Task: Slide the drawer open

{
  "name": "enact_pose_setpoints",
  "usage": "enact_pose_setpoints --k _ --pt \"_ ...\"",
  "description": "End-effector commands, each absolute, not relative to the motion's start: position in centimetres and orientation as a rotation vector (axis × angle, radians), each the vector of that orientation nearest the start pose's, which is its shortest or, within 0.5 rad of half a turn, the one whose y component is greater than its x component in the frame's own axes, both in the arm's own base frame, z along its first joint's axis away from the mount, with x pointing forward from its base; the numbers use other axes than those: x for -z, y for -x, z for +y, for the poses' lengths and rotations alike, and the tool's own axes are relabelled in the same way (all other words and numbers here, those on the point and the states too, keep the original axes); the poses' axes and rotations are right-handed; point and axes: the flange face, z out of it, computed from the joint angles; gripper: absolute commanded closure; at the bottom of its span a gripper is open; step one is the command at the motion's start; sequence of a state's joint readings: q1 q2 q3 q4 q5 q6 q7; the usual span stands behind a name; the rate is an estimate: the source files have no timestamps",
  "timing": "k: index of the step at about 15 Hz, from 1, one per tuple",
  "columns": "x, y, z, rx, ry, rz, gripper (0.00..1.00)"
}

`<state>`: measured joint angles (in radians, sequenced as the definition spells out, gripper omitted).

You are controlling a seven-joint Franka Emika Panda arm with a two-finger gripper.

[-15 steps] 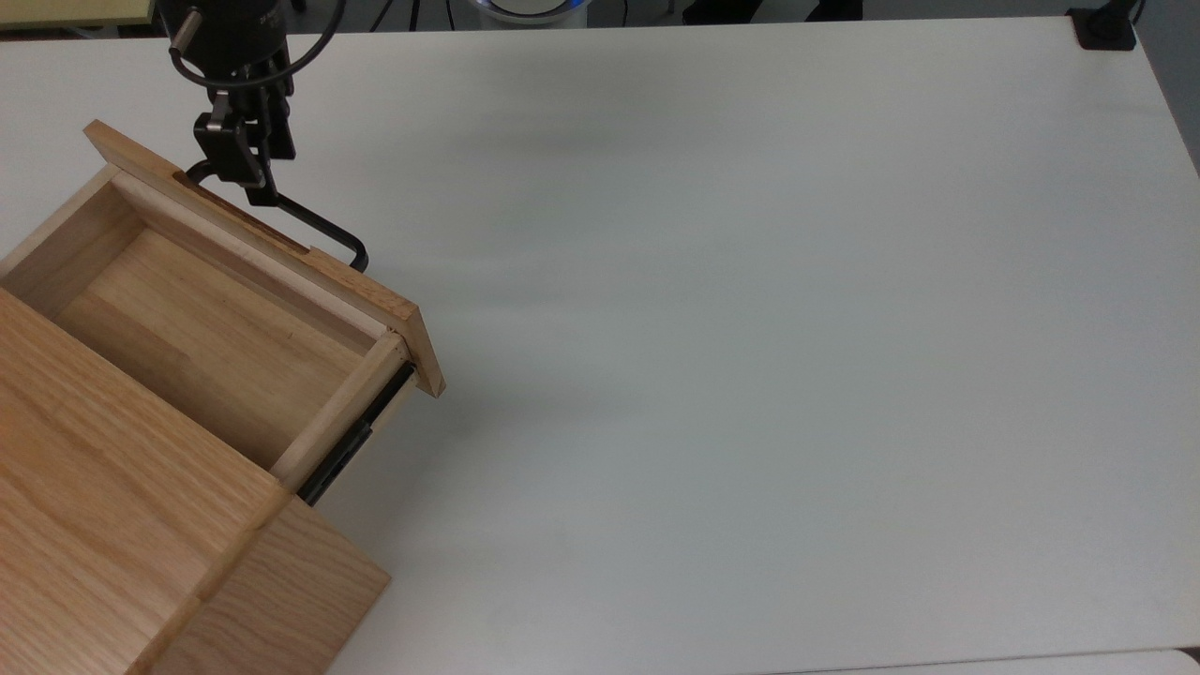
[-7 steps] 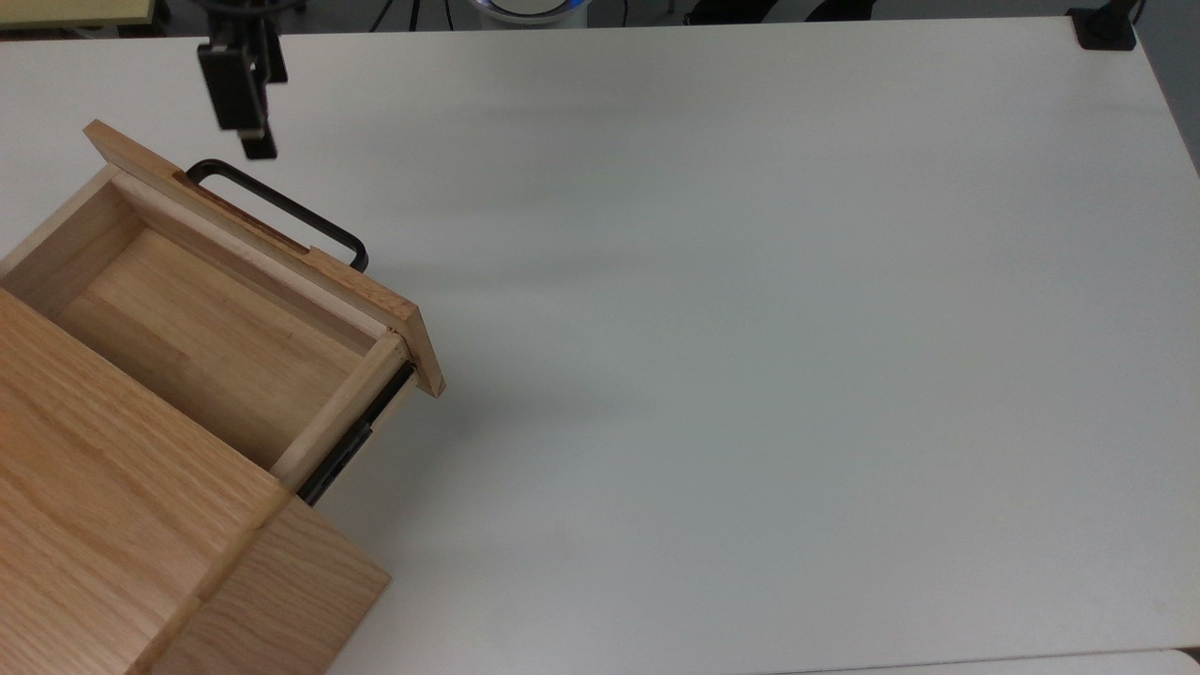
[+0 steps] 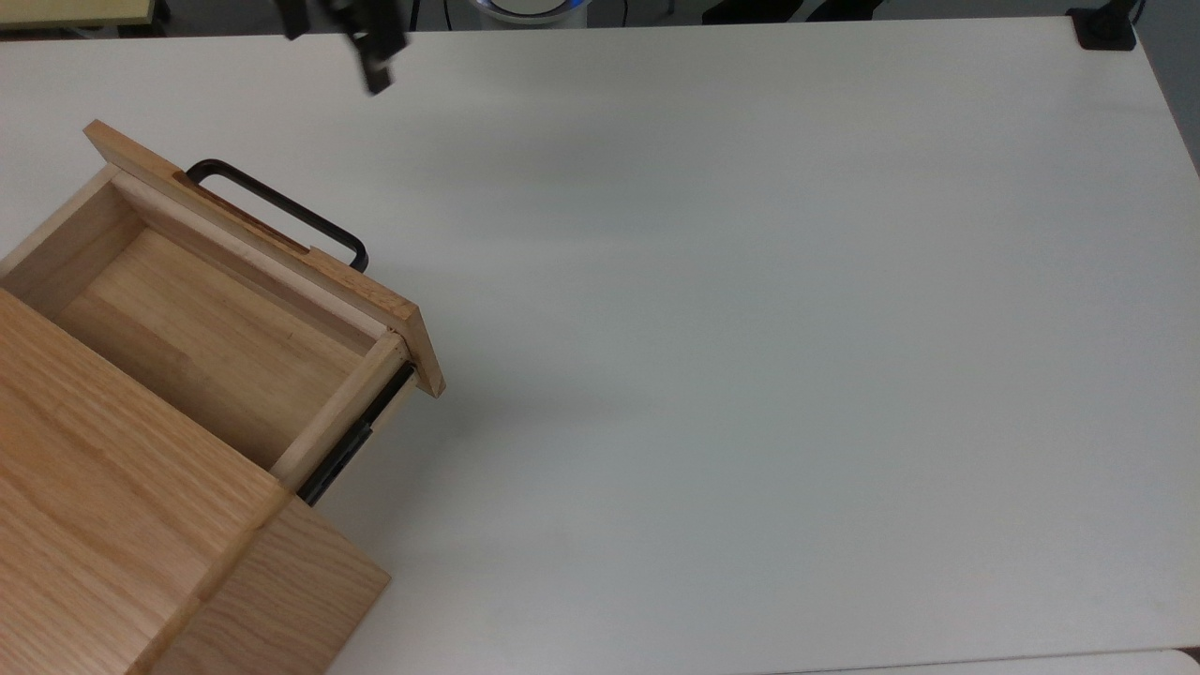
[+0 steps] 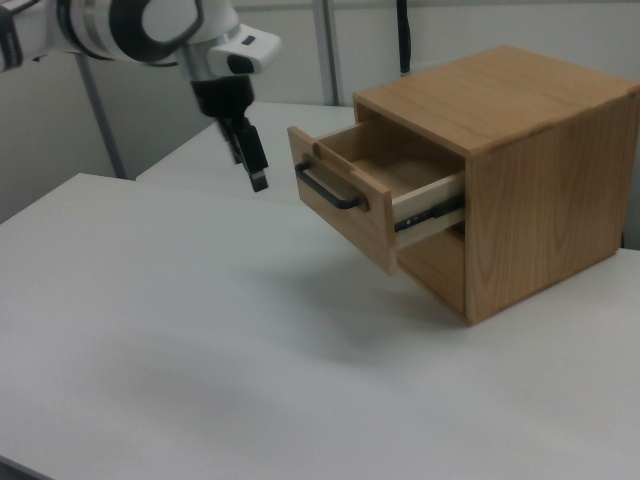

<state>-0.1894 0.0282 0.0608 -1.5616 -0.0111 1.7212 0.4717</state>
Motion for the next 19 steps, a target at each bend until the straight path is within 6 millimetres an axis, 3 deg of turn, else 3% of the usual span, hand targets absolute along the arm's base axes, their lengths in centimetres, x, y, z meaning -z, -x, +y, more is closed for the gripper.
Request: enact_pose_setpoints --k 1,4,8,19 --pt "-63.0 -54.8 -5.0 0.114 3.169 0.39 0.0" --pt "-62.8 -54.6 -3.9 0.098 3.224 0.153 0.0" --pt "-62.0 -55.0 -2.9 0.075 3.287 -0.014 0.0" --pt "-61.1 -55.3 -3.1 0.03 3.29 -0.091 0.0"
